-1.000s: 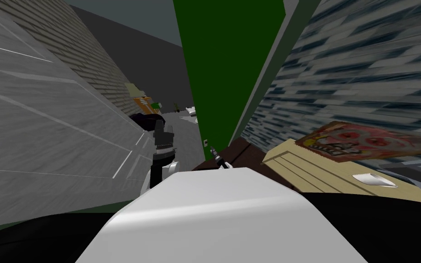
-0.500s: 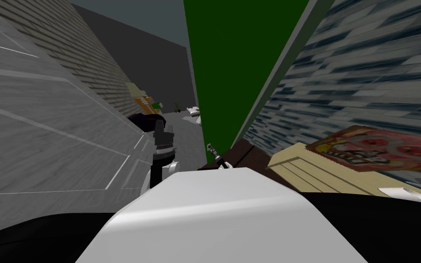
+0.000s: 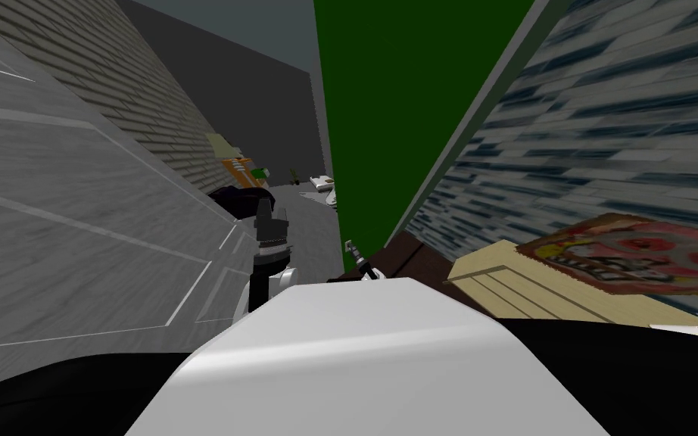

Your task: Push the door open

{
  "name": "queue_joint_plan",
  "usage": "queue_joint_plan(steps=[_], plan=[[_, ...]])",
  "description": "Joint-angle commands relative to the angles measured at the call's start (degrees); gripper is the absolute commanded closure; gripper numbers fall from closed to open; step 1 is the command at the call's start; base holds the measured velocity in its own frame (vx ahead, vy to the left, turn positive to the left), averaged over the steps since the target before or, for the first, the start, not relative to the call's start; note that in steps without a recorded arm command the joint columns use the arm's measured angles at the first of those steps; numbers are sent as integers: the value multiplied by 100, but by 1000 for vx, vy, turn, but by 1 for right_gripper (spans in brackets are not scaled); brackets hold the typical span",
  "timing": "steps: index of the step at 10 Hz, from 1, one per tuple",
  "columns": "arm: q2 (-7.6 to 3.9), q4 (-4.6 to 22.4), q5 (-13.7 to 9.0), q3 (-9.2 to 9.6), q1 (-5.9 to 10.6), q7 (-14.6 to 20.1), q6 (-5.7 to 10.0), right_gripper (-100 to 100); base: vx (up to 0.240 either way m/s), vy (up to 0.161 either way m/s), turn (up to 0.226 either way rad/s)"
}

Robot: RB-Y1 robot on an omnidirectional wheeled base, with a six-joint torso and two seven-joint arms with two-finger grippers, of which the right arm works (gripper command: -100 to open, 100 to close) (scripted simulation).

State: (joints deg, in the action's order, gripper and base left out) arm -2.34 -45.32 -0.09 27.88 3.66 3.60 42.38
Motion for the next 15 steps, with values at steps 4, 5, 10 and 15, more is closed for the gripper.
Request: queue_joint_plan(steps=[4,5,10,15], plan=[[-2,0,-1,1,-7,2,3,100,-6,-4,-1],[-54,30,-26,-86,-1,-27,-3,100,57,58,-19],[-155,94,-111,-370,32,-114,21,100,148,114,-38],[-191,-33,-150,-457,-33,-142,-7,-100,65,70,-48]])
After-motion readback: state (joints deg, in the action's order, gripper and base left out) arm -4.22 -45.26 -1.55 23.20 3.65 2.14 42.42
